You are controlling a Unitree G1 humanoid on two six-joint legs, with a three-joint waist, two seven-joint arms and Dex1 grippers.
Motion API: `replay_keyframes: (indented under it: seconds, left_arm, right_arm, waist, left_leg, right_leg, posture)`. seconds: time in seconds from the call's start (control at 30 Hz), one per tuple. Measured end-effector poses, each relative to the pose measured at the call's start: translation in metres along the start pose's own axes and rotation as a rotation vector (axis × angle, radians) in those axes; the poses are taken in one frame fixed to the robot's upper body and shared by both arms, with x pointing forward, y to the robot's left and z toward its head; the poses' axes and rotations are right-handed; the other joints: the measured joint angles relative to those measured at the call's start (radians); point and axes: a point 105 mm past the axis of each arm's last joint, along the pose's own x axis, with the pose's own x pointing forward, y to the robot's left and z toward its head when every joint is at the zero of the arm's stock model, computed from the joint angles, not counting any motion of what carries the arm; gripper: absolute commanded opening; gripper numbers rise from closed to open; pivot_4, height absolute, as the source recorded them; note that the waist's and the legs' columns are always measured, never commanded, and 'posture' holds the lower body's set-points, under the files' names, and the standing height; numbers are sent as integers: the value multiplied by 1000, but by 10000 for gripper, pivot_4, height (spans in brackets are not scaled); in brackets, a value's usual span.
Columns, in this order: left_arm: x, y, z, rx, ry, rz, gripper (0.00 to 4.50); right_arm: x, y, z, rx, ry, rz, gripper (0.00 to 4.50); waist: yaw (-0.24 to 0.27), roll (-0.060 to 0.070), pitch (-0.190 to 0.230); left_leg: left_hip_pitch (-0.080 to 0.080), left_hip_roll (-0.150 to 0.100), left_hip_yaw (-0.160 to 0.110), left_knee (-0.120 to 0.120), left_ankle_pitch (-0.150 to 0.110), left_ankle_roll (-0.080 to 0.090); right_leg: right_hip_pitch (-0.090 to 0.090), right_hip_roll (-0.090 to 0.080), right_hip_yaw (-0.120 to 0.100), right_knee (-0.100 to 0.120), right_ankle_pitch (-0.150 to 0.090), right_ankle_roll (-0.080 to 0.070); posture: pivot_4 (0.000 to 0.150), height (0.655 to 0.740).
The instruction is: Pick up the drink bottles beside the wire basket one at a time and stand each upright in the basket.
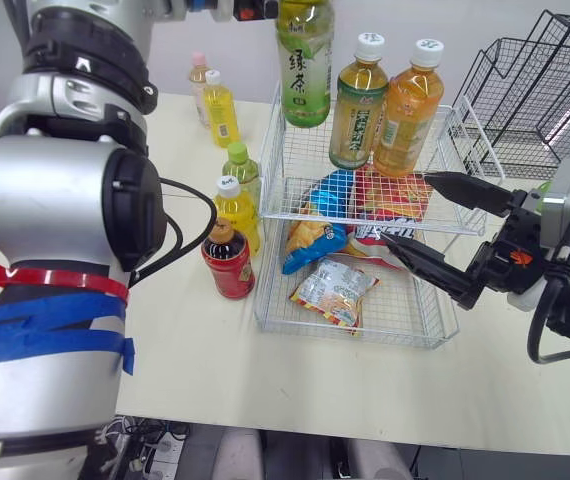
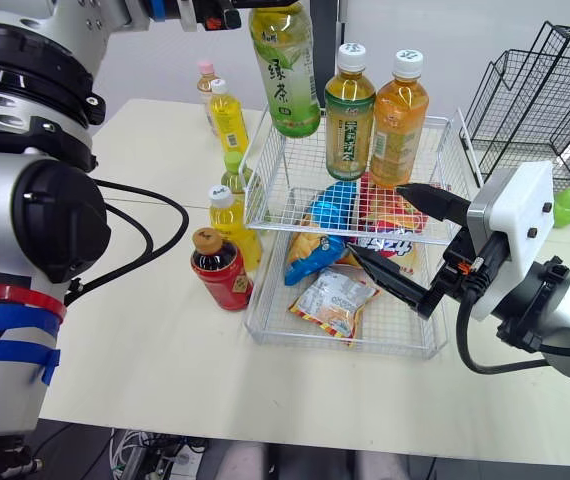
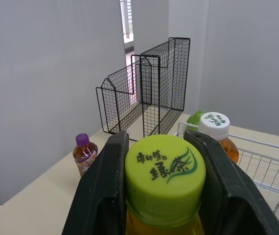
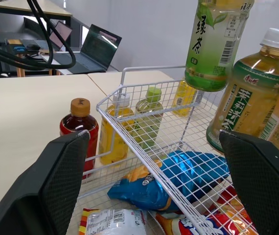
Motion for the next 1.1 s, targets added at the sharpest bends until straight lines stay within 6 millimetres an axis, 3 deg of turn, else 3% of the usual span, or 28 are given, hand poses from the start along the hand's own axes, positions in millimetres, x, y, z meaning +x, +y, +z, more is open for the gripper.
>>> replay_keyframes:
  seconds: [0.33,0.6,0.9,0.93,1.1]
  left_arm:
    - [14,3,-51,-90,71,22,13750]
    - [14,2,-53,-79,68,2,13750]
    - [6,0,-48,-66,61,-41,42649]
    - [4,1,-46,-59,57,-41,44641]
    - [-19,10,-34,-22,41,-19,44641]
  right_arm:
    - [0,-4,0,-25,11,-32,45000]
    - [-1,-8,-1,-49,16,-60,45000]
    - [-1,-9,-1,-49,17,-55,45000]
    - [-1,-9,-1,-47,18,-57,45000]
    - [-1,-12,-1,-48,17,-56,45000]
  waist:
    - [0,0,0]
    - [0,0,0]
    - [-1,0,0]
    - [-1,0,0]
    - [-2,0,0]
  left_leg:
    - [0,0,0,0,0,0]
    - [0,0,0,0,0,0]
    - [0,0,0,0,0,0]
    - [0,0,0,0,0,0]
    - [0,0,0,0,0,0]
  right_leg:
    - [0,0,0,0,0,0]
    - [0,0,0,0,0,0]
    - [0,0,0,1,0,0]
    - [0,0,0,1,0,0]
    - [0,0,0,1,0,0]
  posture:
    - [1500,6732]
    - [1500,6732]
    - [1500,6732]
    - [1500,6732]
    - [1500,6732]
